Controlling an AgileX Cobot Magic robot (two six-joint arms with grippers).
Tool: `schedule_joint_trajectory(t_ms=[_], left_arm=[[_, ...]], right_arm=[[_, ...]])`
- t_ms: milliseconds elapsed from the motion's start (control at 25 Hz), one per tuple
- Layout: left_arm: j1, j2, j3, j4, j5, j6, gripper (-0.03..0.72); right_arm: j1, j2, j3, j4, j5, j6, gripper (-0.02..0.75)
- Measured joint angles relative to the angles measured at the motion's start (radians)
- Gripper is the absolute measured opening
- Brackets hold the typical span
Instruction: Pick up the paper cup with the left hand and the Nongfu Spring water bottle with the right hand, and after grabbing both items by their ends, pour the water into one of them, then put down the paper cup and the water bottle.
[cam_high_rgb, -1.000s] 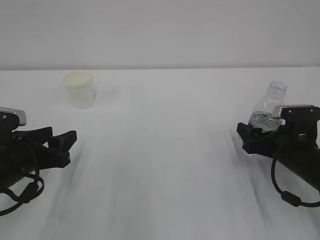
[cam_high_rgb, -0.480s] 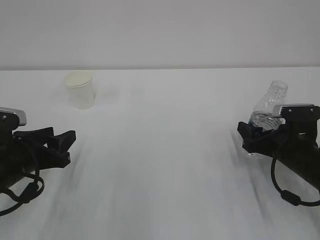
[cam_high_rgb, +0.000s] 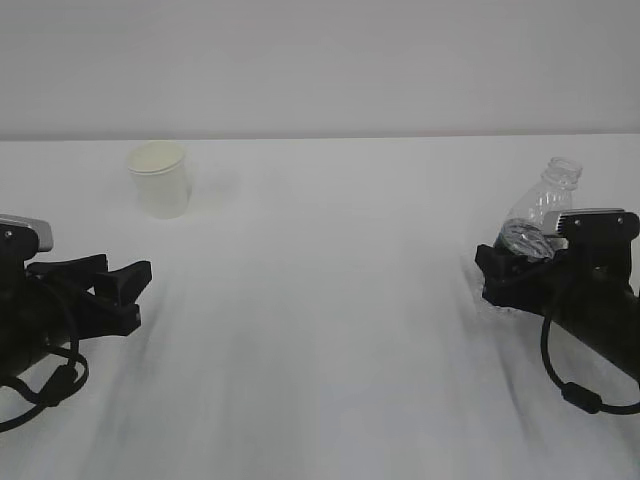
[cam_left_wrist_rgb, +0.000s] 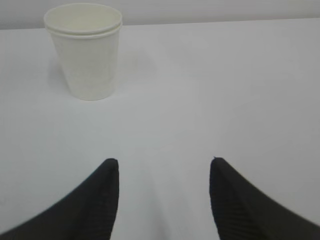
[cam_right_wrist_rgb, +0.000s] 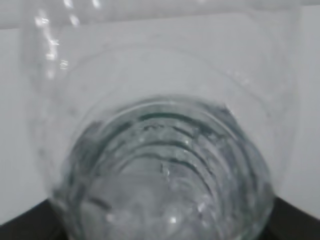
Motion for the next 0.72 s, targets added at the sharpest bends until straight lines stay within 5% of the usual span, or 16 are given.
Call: schedule_joint_trajectory(t_ms=[720], left_arm=[[0.0,0.0,0.0,0.008,0.0,0.0,0.41]], right_arm=[[0.0,0.0,0.012,-0.023,-0.002,-0.181,0.427]])
